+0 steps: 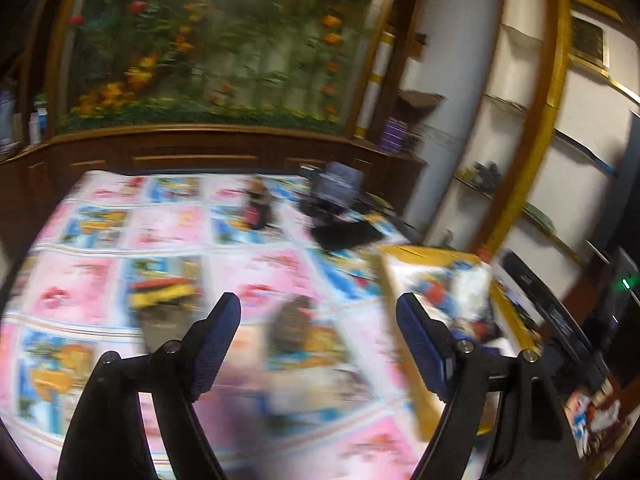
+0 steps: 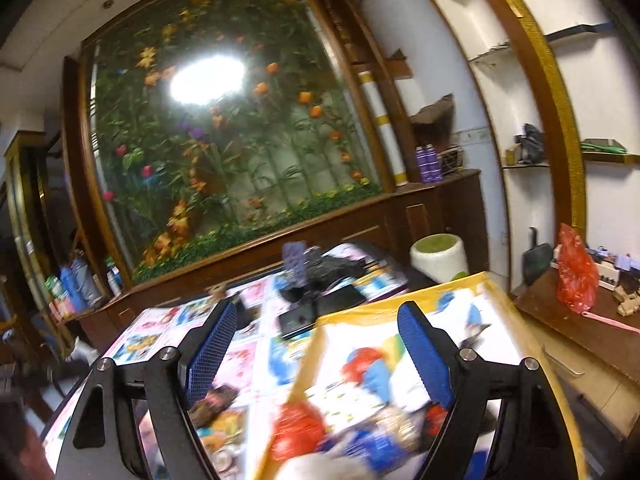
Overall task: Organize soft objects
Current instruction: 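Carry both bags into the yellow box and open both grippers, then grasp the red-yellow-black striped sponge pack with the left gripper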
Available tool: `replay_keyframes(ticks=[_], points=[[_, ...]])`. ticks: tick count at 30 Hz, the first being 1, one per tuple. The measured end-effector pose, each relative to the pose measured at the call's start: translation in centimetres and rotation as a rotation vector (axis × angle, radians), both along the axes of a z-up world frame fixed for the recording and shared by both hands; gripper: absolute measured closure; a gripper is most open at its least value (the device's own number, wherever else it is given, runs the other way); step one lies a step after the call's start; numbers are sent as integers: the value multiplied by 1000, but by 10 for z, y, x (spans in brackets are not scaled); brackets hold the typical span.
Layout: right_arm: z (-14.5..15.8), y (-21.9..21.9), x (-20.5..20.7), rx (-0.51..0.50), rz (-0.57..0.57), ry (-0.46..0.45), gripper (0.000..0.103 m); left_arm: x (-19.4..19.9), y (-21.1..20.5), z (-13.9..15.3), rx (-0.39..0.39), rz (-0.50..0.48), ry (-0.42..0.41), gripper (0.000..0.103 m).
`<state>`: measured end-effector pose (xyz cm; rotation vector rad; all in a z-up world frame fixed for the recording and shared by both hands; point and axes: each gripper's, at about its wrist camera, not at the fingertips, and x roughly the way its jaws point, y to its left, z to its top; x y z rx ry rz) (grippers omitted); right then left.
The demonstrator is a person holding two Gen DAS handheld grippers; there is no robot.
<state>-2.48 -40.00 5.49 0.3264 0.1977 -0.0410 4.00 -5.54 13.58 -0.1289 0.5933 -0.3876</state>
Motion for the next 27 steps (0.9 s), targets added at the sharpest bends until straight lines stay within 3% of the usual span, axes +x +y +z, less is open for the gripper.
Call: replay_keyframes(ticks=[3, 6, 8, 11, 14, 18, 19, 23, 27], points=[[-1, 30, 1, -21, 73, -2, 17, 17, 62, -3, 20, 168, 21, 24], [-3, 56, 6, -53, 147, 3, 17, 53, 112, -28, 49, 271, 144, 24], [-7, 70, 11, -79, 180, 15, 16, 81, 135, -51, 19, 308, 248, 24], [-12, 79, 18, -97, 203, 38, 16, 120, 144, -79, -42, 275, 383, 24], [-17, 78, 22, -100, 194, 56, 16, 154, 140, -86, -57, 261, 402, 24], [-20, 76, 27, -96, 192, 72, 16, 189, 124, -94, -126, 166, 439, 24], [-20, 75, 28, -98, 193, 75, 16, 200, 115, -99, -161, 99, 468, 24], [-20, 78, 28, -115, 195, 78, 16, 211, 87, -117, -150, 7, 522, 29], [-22, 80, 32, -122, 205, 97, 16, 206, 97, -124, -208, -55, 559, 30]])
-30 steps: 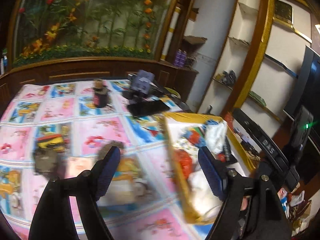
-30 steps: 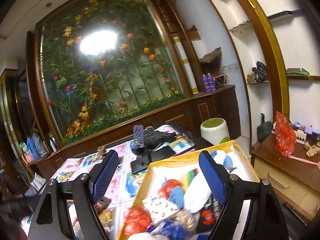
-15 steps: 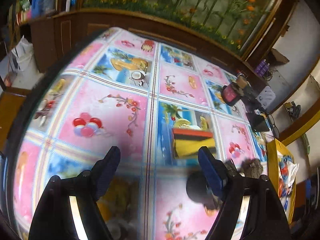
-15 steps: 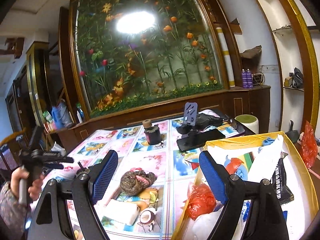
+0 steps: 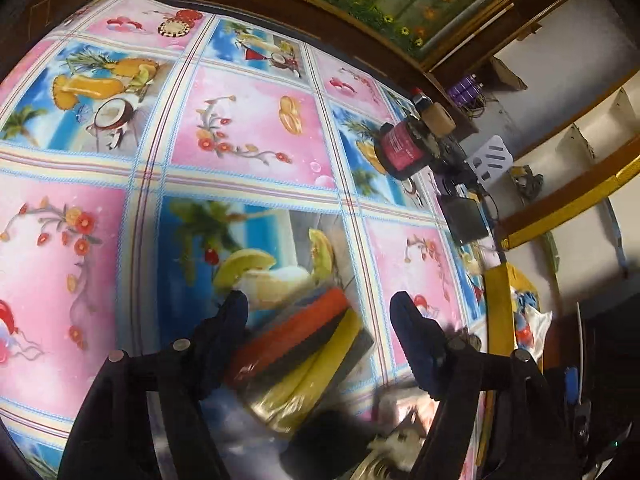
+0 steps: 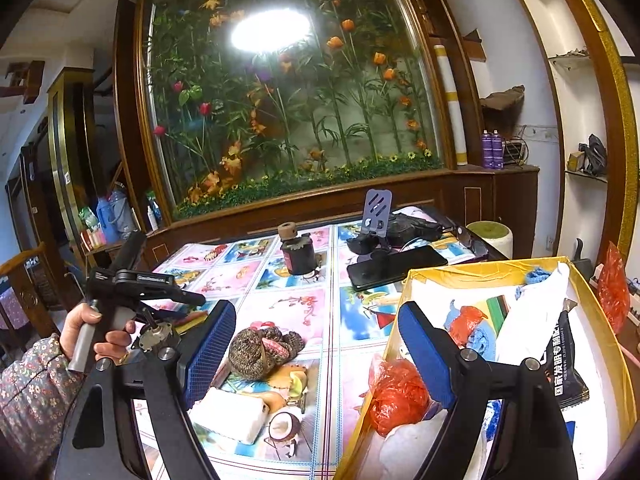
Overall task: Organize soft objects
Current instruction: 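Grasp the red-yellow-black striped sponge pack with the left gripper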
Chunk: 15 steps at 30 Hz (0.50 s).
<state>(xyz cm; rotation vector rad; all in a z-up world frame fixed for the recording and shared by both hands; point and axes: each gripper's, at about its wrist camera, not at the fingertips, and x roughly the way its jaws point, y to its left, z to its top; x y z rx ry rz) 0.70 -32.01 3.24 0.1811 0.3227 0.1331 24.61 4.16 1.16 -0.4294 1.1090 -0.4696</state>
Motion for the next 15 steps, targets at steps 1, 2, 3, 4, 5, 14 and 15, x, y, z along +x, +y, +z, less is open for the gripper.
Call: replay_keyframes(ticks=[1, 2, 3, 4, 5, 14, 15], points=[[0, 0, 0, 2, 2, 2, 16, -4, 9, 0, -18, 6, 13, 30], [0, -1, -1, 5, 2, 2, 16, -8, 15, -1, -29, 9, 22, 30], [0, -2, -1, 10, 1, 2, 15, -13, 23, -1, -27, 12, 28, 30], [0, -3, -1, 14, 0, 3, 15, -21, 33, 0, -10, 25, 29, 30], [-1, -3, -1, 18, -1, 3, 15, -27, 42, 0, 4, 40, 28, 30], [-2, -2, 0, 15, -12, 7, 14, -51, 75, 19, 57, 133, -56, 22], [-2, -2, 1, 14, -13, 7, 14, -46, 66, 20, 63, 117, -62, 22]])
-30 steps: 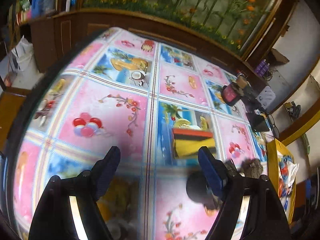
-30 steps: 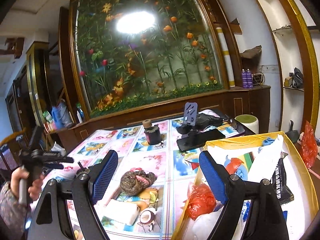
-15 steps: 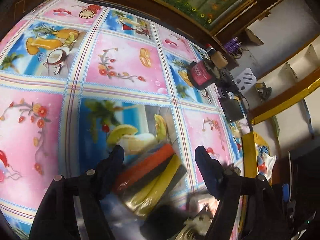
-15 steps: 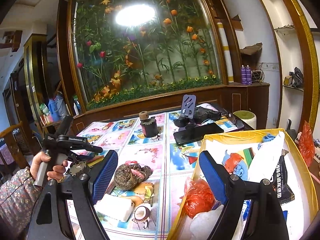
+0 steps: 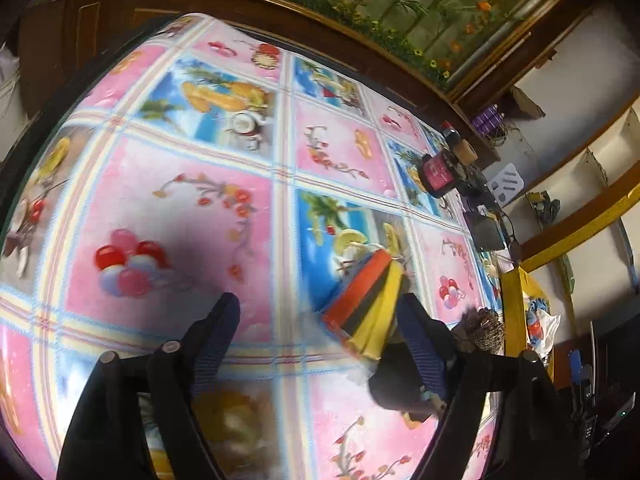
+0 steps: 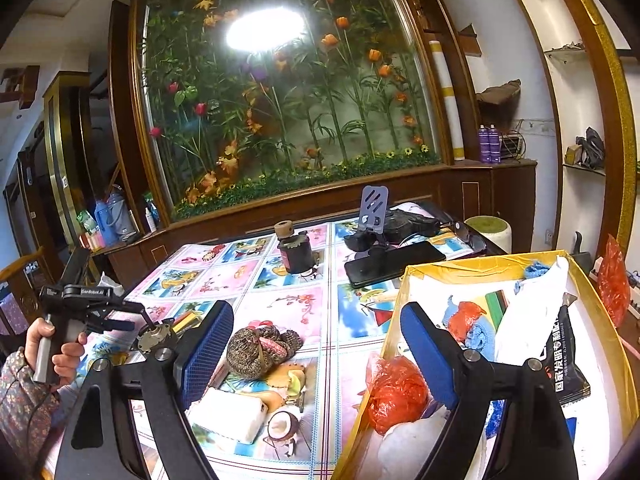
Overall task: Organize soft objects
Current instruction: 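Grasp the red-yellow-black striped sponge pack with the left gripper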
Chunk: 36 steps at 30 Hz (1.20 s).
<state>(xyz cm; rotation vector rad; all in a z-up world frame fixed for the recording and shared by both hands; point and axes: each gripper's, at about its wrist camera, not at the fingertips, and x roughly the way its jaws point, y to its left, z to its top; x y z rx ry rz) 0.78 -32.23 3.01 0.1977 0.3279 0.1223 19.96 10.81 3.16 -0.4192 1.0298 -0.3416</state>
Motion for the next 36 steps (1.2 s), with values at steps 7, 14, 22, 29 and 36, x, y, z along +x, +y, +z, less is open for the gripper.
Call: replay_keyframes(ticks=[7, 14, 22, 29, 36], points=[[-1, 4, 1, -30, -10, 2, 14, 49, -64, -11, 153, -193, 60, 22], [-2, 7, 3, -42, -7, 11, 14, 58, -118, -19, 349, -416, 72, 20], [-3, 7, 6, -39, -7, 23, 14, 55, -82, -21, 397, -335, 73, 19], [-3, 6, 8, -42, -19, 28, 14, 27, -32, -21, 392, -115, 77, 20], [-4, 4, 11, -30, -43, 54, 14, -16, -12, -16, 373, -40, 54, 55]])
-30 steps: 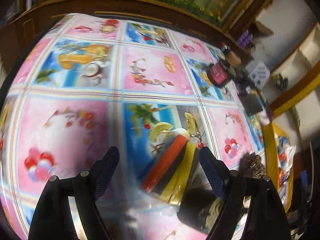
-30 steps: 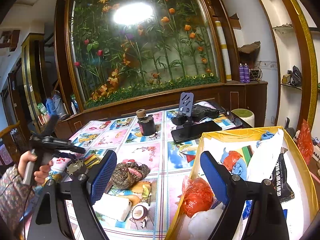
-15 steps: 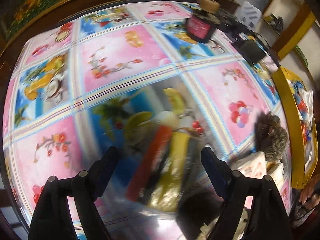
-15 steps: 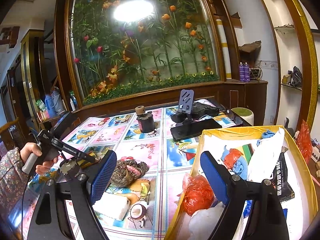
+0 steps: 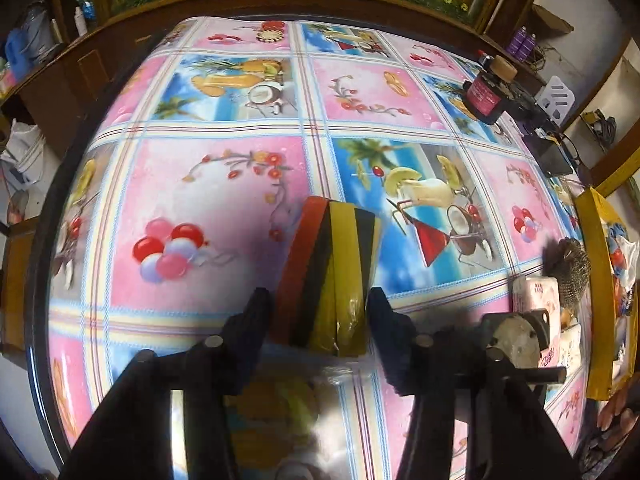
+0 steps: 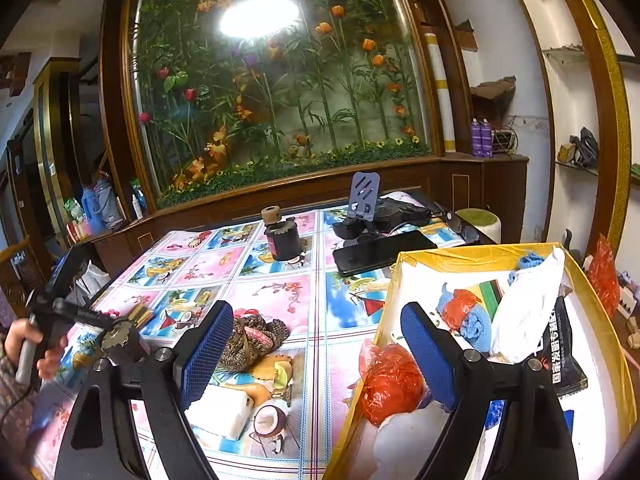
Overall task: Organize soft objects
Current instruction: 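Grasp the red-yellow-black striped sponge pack with the left gripper, then grasp the brown knitted pouch with the right gripper while the left holds the sponge pack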
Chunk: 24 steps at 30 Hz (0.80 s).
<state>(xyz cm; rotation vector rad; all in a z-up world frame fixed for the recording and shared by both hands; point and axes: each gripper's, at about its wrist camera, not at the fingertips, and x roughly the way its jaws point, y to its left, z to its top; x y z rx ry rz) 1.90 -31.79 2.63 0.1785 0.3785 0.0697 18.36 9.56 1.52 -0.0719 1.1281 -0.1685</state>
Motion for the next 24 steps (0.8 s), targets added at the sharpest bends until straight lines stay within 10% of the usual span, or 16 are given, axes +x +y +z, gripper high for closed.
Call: replay_keyframes(ticks=[9, 24], points=[[9, 36, 29, 104, 134, 170, 11, -17, 6, 17, -6, 61, -91, 57], [-67, 83, 128, 177, 50, 522, 12, -39, 26, 63, -85, 131, -298, 57]])
